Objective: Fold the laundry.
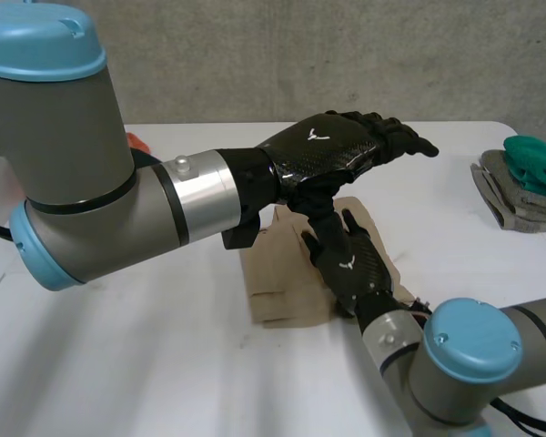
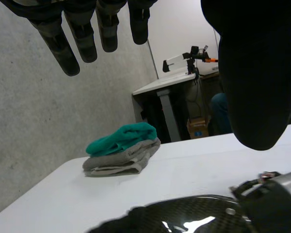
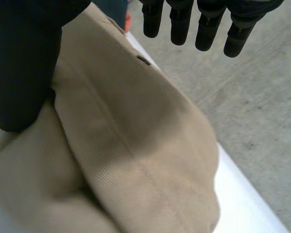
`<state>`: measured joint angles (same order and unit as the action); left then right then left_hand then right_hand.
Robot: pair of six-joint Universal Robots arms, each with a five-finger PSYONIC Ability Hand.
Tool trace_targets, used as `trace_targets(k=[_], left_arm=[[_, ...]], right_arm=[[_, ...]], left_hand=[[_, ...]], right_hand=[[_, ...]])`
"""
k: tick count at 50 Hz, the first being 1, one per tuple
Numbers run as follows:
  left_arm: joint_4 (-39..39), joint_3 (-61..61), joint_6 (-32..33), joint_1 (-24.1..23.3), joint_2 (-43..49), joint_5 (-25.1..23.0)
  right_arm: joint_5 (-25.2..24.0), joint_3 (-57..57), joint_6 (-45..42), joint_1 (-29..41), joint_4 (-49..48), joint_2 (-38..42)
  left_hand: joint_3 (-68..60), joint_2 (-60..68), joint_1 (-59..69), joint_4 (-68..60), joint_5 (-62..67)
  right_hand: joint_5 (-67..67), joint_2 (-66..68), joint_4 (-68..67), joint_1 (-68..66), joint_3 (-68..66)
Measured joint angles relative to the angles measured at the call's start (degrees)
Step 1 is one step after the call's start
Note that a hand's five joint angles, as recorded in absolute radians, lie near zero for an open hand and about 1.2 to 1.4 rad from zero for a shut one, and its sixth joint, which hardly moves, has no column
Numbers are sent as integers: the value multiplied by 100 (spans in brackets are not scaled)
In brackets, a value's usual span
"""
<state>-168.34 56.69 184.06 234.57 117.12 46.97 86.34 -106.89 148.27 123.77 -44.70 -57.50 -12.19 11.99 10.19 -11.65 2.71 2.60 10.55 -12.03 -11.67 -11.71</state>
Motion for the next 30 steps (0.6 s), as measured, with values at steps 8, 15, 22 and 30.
trace_targets(k=[8,15,22,30], left_arm=[[-22,66,-2,-1,2,34],[-42,34,-2,12,-61,39],[-154,-11,-6,25,-203,116],[-377,-43,-84,28,-433,299]], right_arm=[[101,777,-92,-72,-59,500],[96,1235,-26,-275,-3,368],[79,1744,84,-676,24,-59],[-18,2743,568,-1933,284,-389]], left_hand=[[0,0,0,0,0],[0,0,0,0,0],[0,0,-1,0,0],[0,0,0,0,0]], right_hand=[[2255,2935,-2798,-2834,-2828],[4760,5447,-5628,-4276,-5518],[4844,5447,-5648,-4276,-5521],[4958,5447,-5656,-4276,-5562]])
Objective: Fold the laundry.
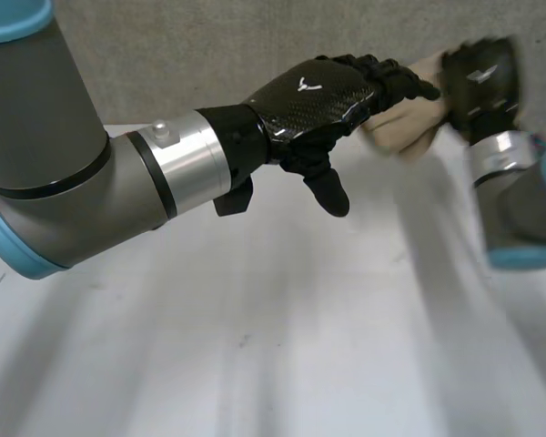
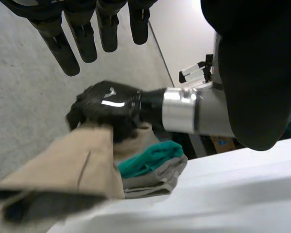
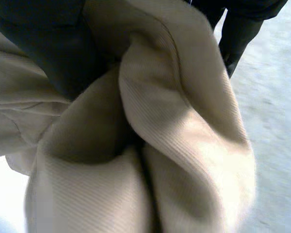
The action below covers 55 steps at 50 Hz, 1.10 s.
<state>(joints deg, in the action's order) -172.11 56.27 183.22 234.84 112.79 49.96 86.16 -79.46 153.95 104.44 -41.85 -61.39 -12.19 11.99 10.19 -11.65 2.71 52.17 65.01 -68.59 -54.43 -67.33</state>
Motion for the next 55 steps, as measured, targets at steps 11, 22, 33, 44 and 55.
trace_targets(k=[11,22,33,44,55], left_arm=[[-123,86,-307,4,-30,14],[-131,218,-306,-10,100,10],[-130,217,-304,-32,195,23],[-120,249,-315,-73,90,23],[-302,37,-519,-51,-91,481]], right_arm=[[-1654,2030,1172,-2438,1056,927],[-3092,3787,1276,-3630,2100,3292],[-3594,3730,721,-3838,2278,3242],[-2734,2891,771,-4206,3969,1382],[-639,3287,-969,-4510,4586,440]], left_hand=[[0,0,0,0,1],[0,0,0,0,0],[0,0,0,0,0],[0,0,0,0,0],[0,0,0,0,1]], right_hand=[[-1,0,-8,0,-10],[-1,5,-15,0,-53],[-4733,-5199,5633,4096,5511],[-4950,-5284,5639,4096,5522],[-4949,-5284,5639,4096,5521]])
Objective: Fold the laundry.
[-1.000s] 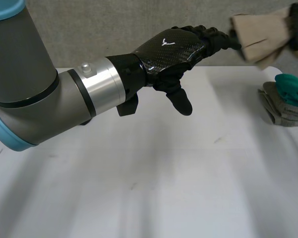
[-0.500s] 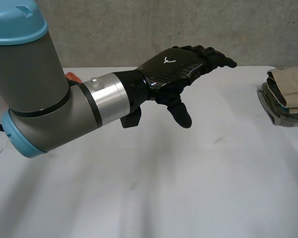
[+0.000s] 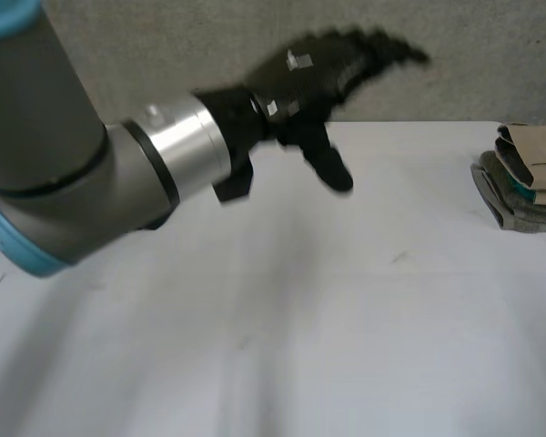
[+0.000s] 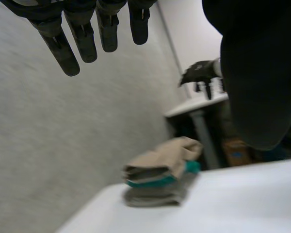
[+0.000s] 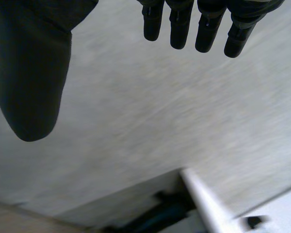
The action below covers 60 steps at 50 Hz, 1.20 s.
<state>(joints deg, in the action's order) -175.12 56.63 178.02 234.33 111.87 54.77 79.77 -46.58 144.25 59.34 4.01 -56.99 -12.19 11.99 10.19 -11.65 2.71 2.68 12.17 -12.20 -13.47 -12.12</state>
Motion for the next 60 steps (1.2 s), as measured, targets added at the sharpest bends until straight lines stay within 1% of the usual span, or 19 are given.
trace_targets(k=[4,7,12,13,17,23,26,27,33,34,35,36,37,38,41,44,51,55,60], left_arm=[[-248,-396,-273,119,-88,815],[-391,-748,-427,429,-121,1703],[-410,-969,-298,1120,-79,2613],[-410,-969,-298,1120,-79,2613],[-345,-846,464,1782,312,2878],[-422,-690,2053,2578,1480,2854],[-652,-747,2678,2829,2099,2815],[-921,-847,3101,2984,2584,2786],[-1896,-1397,3902,3238,3924,2723],[-2025,-1518,3966,3253,4106,2713],[-2087,-1579,3994,3260,4195,2708],[-2197,-1699,4035,3267,4355,2702],[-2280,-1790,4057,3264,4472,2698],[-2321,-1834,4062,3256,4527,2700],[-2399,-1790,4028,3178,4428,2727],[-2479,-1522,3935,3033,3999,2775],[-2990,-184,3347,2494,2154,2848],[-3190,899,2654,1924,820,2800],[-3139,1947,2126,1173,53,2678]], right_arm=[[95,-97,147,360,-832,-338],[-222,-579,683,798,-1516,-847],[-939,-1765,1581,1566,-2328,-1704],[-939,-1765,1581,1566,-2328,-1704],[-1410,-3126,1898,2336,-2756,-2265],[-1610,-4780,1694,3205,-2959,-2555],[-1599,-5209,1463,3418,-2957,-2513],[-1579,-5469,1256,3546,-2942,-2436],[-1533,-5905,740,3758,-2909,-2161],[-1527,-5965,665,3774,-2907,-2124],[-1525,-5985,639,3777,-2907,-2113],[-1522,-6045,580,3782,-2905,-2085],[-1519,-6090,541,3779,-2905,-2067],[-1517,-6118,518,3775,-2907,-2060],[-1513,-6190,485,3755,-2910,-2058],[-1499,-6244,479,3734,-2912,-2083],[-1396,-6276,500,3711,-2914,-2234],[-1255,-6272,537,3710,-2900,-2417],[-1021,-6267,566,3708,-2836,-2638]], left_hand=[[0,0,0,-1,-1],[0,0,0,0,0],[0,0,0,0,0],[0,0,0,0,0],[0,0,0,0,-1],[0,0,1,0,0],[0,0,0,0,0],[0,0,0,0,-1],[0,-2,17,0,0],[-898,1014,1158,-923,892],[-898,1014,1158,-923,892],[-2653,2687,2998,-2588,2342],[-3886,3954,4071,-3851,3303],[-4526,4678,4498,-4623,3905],[-5131,5361,4736,-5523,4536],[-5236,5393,4754,-5615,4536],[-5414,5584,4960,-5686,4536],[-5538,5630,5003,-5698,4838],[-5568,5645,5003,-5711,4963]], right_hand=[[0,0,0,0,1],[0,0,0,0,0],[-1,0,0,0,0],[-1,0,0,0,0],[0,-1,18,1,2],[0,-1,18,1,2],[0,-1,18,1,2],[0,-1,18,1,2],[0,-1,18,1,2],[2,-1,18,1,2],[0,-1,18,1,2],[0,-1,18,1,2],[0,-1,18,1,2],[0,-1,18,1,2],[0,-1,18,1,2],[0,-1,18,1,2],[0,-1,18,1,2],[0,-1,18,1,2],[0,-1,18,1,2]])
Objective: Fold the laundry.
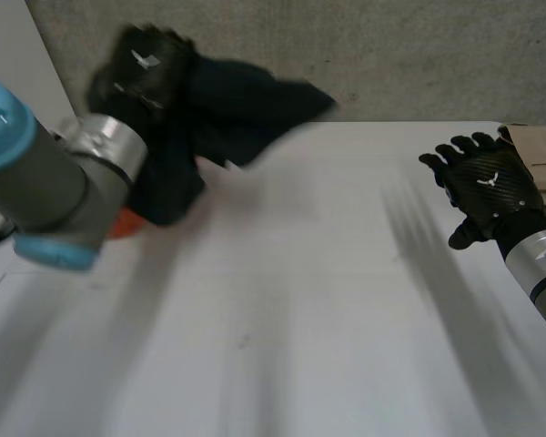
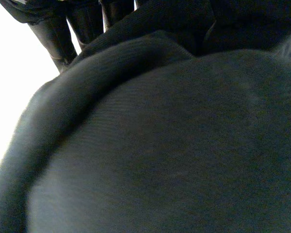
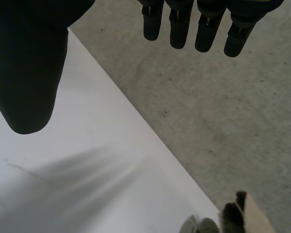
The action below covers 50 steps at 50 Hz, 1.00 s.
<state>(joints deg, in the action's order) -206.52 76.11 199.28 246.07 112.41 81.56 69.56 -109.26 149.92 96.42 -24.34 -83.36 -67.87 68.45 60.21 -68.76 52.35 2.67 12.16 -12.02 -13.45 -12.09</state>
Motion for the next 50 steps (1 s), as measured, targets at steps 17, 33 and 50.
trace_targets(k=[17,33,50], left_arm=[[1879,412,-145,-1702,745,491],[2451,828,-98,-432,-633,762],[2419,947,35,1656,232,-1132]], right_arm=[[320,48,3,0,378,-154],[319,364,402,699,1629,-237],[1084,2881,2090,3069,2451,1814]], left_hand=[[5496,-5572,-4782,5654,-4926],[5497,-5621,-4782,5654,-4926],[5497,-5621,-4782,5663,-4947]], right_hand=[[0,0,0,0,0],[2,0,0,0,0],[0,0,0,0,0]])
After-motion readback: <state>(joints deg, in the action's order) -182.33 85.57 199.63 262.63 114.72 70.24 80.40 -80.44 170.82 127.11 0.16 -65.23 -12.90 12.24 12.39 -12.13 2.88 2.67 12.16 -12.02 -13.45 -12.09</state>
